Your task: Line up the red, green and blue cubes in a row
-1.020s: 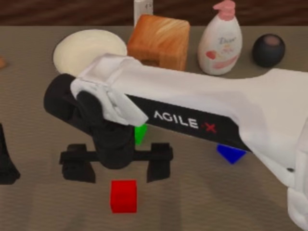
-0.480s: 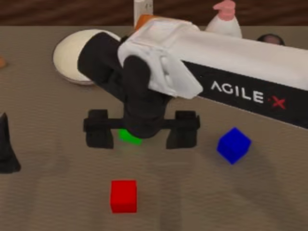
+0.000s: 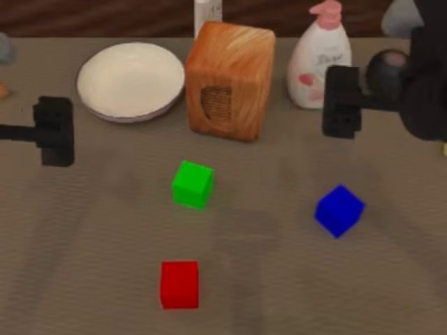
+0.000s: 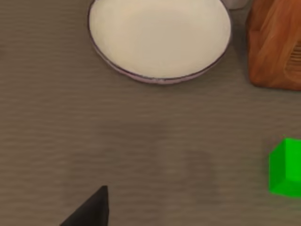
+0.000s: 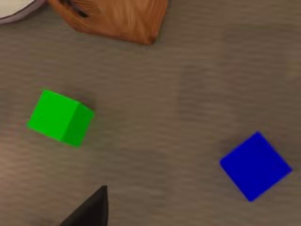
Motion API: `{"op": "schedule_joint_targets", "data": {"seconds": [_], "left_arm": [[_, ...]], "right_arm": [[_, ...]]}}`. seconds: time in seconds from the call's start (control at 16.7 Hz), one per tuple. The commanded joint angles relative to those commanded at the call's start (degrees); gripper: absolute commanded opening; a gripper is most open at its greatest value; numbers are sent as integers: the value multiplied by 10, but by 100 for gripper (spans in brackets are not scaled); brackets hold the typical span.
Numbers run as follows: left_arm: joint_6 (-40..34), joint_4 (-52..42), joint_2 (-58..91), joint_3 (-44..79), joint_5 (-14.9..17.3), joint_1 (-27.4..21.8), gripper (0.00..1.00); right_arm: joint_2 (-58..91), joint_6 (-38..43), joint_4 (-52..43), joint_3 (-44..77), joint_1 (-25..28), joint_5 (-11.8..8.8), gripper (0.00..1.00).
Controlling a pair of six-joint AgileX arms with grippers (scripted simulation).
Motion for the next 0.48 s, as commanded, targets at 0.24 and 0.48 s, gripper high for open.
{"op": "schedule_joint_targets", "data": {"seconds": [0.24,0.48], "left_arm": [[-17,-130,266,199,1,-54,100],[-33,-246,489,377,3,-102,100]], "right_arm": [[-265,-112,119,-240,-113,-4,100],[-482,-208,237,-448,-210,-26,100]]}}
